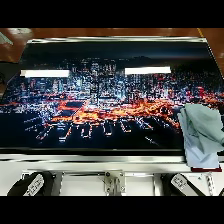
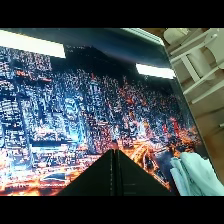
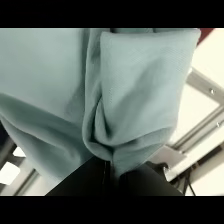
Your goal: Fold the shirts.
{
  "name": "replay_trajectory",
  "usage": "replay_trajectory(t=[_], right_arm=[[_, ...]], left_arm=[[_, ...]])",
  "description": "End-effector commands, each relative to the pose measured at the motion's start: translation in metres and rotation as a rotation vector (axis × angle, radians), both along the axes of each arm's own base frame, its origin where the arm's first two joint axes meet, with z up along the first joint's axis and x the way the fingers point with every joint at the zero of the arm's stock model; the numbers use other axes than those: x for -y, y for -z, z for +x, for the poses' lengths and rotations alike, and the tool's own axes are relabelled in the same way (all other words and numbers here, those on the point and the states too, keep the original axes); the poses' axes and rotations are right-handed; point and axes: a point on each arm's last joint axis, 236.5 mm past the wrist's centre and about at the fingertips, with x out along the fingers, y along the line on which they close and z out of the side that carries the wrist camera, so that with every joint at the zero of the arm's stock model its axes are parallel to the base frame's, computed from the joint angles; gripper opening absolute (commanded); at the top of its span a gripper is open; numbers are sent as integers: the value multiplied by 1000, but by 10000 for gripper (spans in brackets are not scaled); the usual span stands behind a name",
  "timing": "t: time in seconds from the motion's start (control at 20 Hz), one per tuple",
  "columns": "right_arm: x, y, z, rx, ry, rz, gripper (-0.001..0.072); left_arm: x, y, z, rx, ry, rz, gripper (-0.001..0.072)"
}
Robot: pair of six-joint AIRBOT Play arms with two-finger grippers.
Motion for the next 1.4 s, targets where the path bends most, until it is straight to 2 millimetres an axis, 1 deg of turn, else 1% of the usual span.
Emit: replay_trajectory(t=[0.0, 0.05, 0.15, 0.2, 0.25, 0.3, 0.35, 0.5, 0.55, 0.6, 0.65, 0.7, 0.75, 0.8, 0.85, 0.9, 0.95, 1.0, 1.05, 1.1, 1.15, 1.2, 1.25, 1.3, 1.35], right_arm=[[-12, 24, -32, -131, 15, 35, 68], [-10, 26, -37, -153, 12, 25, 69], [1, 24, -47, -196, 7, -24, 77], [7, 22, -50, -214, 4, -48, 128], [10, 21, -52, -223, 3, -60, 348], [10, 21, -52, -222, -4, -60, 533], [10, 21, -52, -222, -5, -60, 589], [4, 17, -54, -229, -33, -21, 588], [3, 13, -50, -208, -61, -3, 587], [3, 6, -37, -147, -111, 17, 559], [6, -4, -18, -61, -158, 14, 477], [11, -18, 5, 43, -184, -13, 446], [16, -38, 39, 193, -195, -58, 445], [16, -65, 83, 393, -198, -93, 445], [8, -99, 130, 620, -195, -97, 445], [-8, -141, 178, 875, -195, -73, 445], [-32, -192, 220, 1143, -196, -8, 445], [-58, -232, 245, 1327, -223, 58, 444], [-88, -251, 260, 1416, -281, 122, 444], [-119, -242, 264, 1379, -374, 155, 445], [-145, -214, 260, 1258, -496, 148, 446], [-167, -175, 249, 1076, -638, 107, 453], [-178, -140, 237, 898, -737, 53, 573], [-188, -109, 224, 725, -789, 0, 692], [-196, -86, 216, 606, -817, -39, 692]], left_arm=[[-1, -1, 1, 3, -6, -2, 33], [-1, -1, 1, 2, -7, -3, 33], [-1, -1, 1, 2, -7, -4, 34], [-1, -1, 1, 2, -7, -4, 33], [-1, -1, 1, 2, -7, -4, 33], [-1, -1, 1, 2, -7, -4, 33], [-1, -1, 1, 2, -7, -4, 33], [-4, -3, 4, 10, -21, -5, 33], [-5, -4, 5, 16, -28, -6, 33], [-5, -4, 6, 25, -27, 4, 33], [-2, -1, 6, 48, -5, 49, 33], [4, 8, 6, 48, 20, 115, 32], [11, 23, 6, 16, 43, 179, 31], [17, 46, 9, -49, 56, 252, 31], [20, 69, 13, -128, 57, 318, 31], [24, 91, 18, -197, 55, 392, 32], [28, 114, 23, -257, 65, 495, 31], [32, 137, 28, -318, 80, 613, 32], [34, 157, 29, -385, 104, 735, 32], [34, 178, 27, -462, 139, 883, 33], [35, 192, 24, -521, 177, 1010, 144], [43, 205, 22, -568, 220, 1092, 527], [58, 214, 21, -589, 266, 1110, 712], [73, 223, 19, -596, 308, 1099, 706], [88, 232, 14, -613, 352, 1075, 706]])
